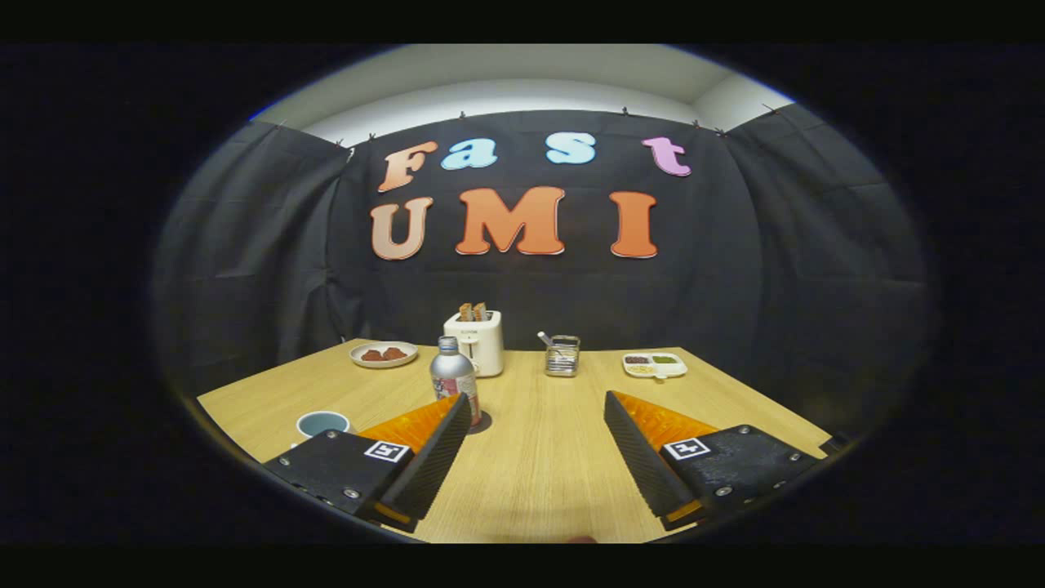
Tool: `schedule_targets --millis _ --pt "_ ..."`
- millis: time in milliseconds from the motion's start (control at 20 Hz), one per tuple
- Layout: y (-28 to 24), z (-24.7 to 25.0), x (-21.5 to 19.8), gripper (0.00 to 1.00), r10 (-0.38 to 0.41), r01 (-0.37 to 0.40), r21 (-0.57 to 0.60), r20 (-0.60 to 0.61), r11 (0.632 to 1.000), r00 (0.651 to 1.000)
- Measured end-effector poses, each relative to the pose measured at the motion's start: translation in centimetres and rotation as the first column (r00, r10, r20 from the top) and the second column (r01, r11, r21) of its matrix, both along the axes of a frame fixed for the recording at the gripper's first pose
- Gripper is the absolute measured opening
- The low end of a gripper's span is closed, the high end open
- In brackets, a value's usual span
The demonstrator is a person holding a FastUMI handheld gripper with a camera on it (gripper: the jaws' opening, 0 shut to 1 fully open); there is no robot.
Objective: Take the bottle from table, then pour the juice into the cup, finally place the bottle on the coaster
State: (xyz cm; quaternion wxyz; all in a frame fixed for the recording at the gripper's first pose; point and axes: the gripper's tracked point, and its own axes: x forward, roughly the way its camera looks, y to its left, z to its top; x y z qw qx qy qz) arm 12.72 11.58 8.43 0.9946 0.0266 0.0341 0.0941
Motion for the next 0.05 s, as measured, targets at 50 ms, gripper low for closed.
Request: schedule_targets --millis 50 --pt "-0.44 -0.04 -0.35 0.97 -0.008 0.008 0.0 0.006 1.0 1.0"
